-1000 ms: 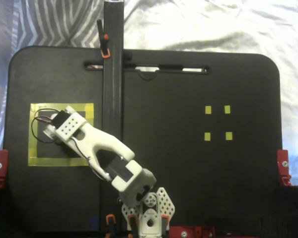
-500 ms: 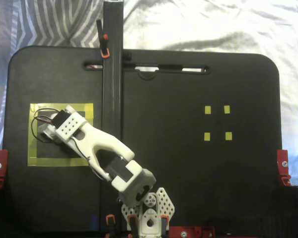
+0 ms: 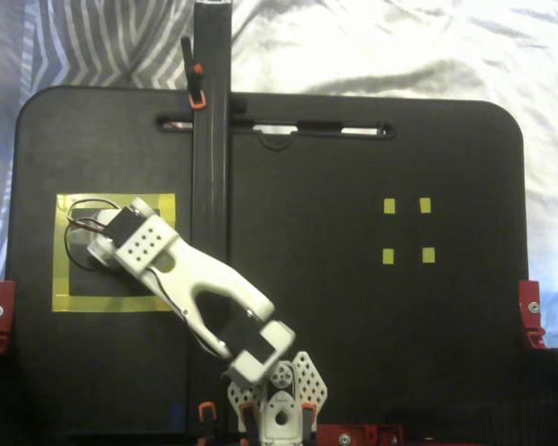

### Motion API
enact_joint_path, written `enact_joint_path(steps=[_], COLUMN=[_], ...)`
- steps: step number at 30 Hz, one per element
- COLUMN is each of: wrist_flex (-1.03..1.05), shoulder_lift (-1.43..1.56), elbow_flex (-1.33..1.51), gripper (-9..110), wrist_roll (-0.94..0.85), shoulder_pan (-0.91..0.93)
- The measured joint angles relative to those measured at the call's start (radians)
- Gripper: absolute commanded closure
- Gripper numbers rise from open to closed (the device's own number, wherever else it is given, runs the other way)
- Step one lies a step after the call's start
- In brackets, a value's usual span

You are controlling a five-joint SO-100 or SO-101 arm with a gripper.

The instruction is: Grasp a block and put it in the designated area.

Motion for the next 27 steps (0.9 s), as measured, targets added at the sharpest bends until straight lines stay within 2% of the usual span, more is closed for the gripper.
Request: enact_joint_path(steps=[11,23,27], wrist_flex=[0.014,0.014,0.014], shoulder_lift=[0.14,0.144,0.144], elbow_flex=[0.0,0.0,0.0], gripper=[62,96,101], wrist_roll=[0.0,0.0,0.0], shoulder_pan=[0.028,0.032,0.032])
